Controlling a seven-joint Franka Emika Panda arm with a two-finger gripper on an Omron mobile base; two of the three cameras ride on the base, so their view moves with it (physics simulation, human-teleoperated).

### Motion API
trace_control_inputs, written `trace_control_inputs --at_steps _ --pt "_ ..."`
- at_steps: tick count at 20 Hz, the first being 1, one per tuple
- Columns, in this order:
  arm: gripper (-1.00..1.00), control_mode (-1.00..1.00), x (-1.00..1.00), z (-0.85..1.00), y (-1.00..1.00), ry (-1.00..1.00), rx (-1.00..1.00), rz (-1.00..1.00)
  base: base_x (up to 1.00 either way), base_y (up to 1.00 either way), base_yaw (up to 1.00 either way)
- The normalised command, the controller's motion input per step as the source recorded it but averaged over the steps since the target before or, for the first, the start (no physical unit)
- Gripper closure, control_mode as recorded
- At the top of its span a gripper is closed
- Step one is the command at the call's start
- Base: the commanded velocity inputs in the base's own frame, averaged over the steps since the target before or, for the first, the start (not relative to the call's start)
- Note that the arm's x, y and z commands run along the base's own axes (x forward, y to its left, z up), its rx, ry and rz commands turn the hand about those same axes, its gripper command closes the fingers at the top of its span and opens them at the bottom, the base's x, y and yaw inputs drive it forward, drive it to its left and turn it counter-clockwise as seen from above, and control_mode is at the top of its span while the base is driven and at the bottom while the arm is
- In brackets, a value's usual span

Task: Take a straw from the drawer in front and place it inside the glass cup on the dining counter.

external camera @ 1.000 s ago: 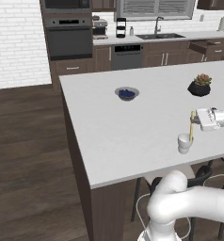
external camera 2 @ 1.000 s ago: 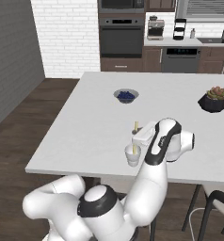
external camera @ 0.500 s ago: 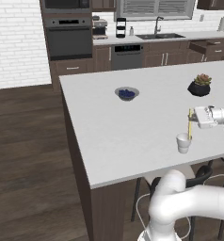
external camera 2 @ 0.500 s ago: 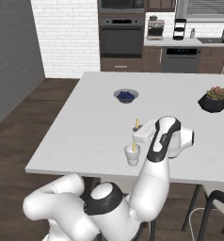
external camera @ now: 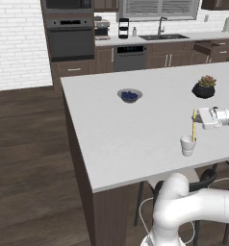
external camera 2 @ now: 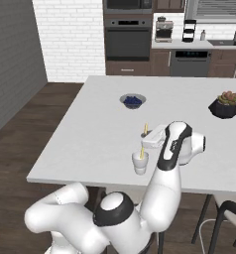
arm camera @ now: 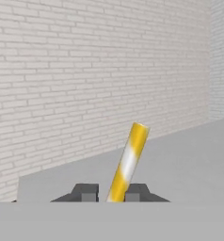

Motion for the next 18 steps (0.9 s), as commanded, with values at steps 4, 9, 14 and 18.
trace_control_inputs --at_steps 4,9,14,18 --pt "1.0 -1.0 0.0 0.0 -0.01 0.0 0.0 0.0 0.0 0.0 0.0" --pt "1.0 -1.0 0.0 0.01 0.0 0.0 0.0 0.0 0.0 0.0 0.0" --pt "1.0 -1.0 0.0 0.04 0.0 0.0 0.0 0.0 0.0 0.0 0.0" --pt "1.0 -1.0 0.01 0.02 0.0 0.01 0.0 0.0 0.0 0.0 0.0"
